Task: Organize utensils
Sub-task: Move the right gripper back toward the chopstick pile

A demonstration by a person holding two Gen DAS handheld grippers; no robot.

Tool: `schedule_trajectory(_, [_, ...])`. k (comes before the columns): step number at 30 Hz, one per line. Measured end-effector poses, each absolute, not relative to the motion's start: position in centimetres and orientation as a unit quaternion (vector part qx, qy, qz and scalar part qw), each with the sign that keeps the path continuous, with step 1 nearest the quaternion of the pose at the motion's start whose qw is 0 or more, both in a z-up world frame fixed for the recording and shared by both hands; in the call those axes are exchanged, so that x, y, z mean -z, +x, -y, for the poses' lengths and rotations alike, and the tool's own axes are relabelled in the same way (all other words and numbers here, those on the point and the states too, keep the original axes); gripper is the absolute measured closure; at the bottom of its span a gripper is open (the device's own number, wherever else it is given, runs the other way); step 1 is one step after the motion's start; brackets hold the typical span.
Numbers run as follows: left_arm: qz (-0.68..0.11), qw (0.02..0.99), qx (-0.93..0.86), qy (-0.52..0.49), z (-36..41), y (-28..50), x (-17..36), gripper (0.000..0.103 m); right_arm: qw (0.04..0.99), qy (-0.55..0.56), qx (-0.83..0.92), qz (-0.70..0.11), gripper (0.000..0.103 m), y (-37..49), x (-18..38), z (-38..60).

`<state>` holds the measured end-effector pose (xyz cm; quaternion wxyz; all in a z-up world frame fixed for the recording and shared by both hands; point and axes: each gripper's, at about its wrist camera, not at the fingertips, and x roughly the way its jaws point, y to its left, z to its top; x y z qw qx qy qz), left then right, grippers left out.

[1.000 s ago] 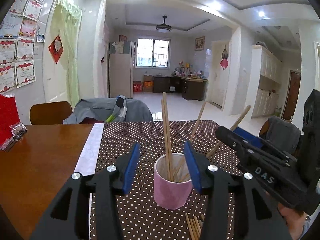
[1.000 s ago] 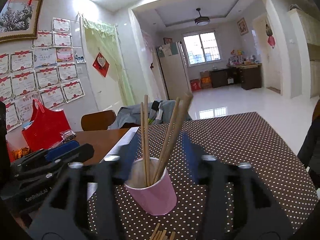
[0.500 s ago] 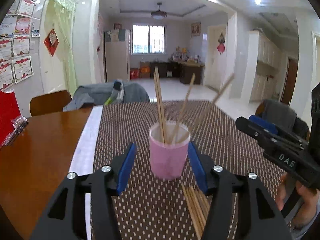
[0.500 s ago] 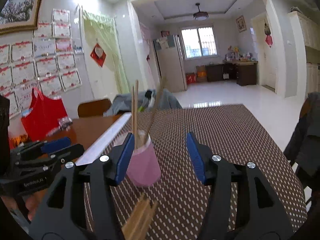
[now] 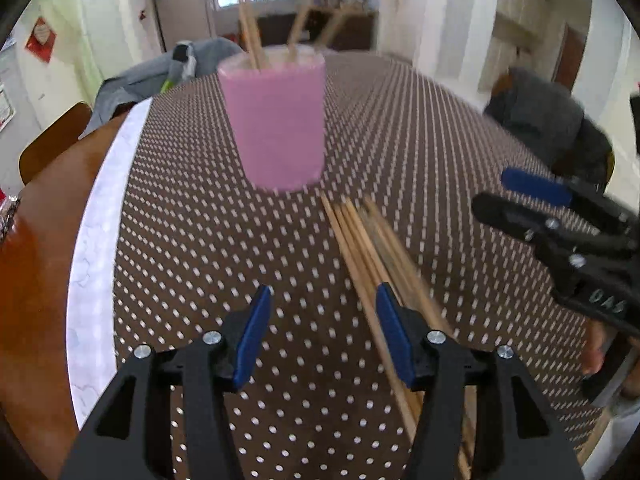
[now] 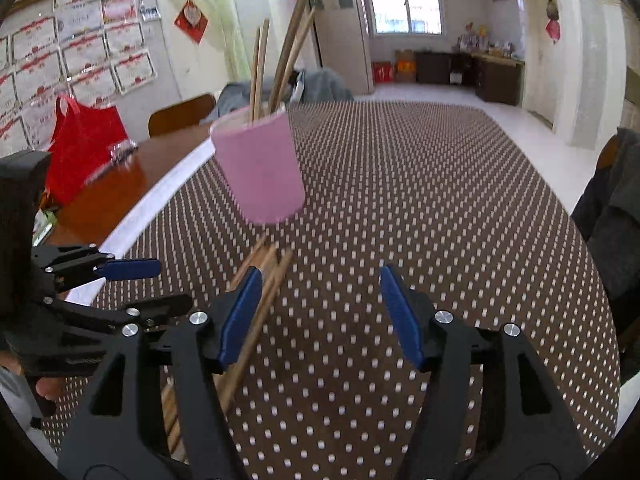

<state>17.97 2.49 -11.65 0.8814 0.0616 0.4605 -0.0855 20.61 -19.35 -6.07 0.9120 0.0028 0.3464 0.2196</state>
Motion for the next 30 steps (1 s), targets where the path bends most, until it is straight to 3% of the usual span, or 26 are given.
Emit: schedule_trajectory(30, [-0.486, 0.864, 0.057, 0.121, -1.6, 17.6, 12.8, 0.043, 0.883, -0.04, -0.247, -0.396, 0.039, 19.6, 8.6, 17.4])
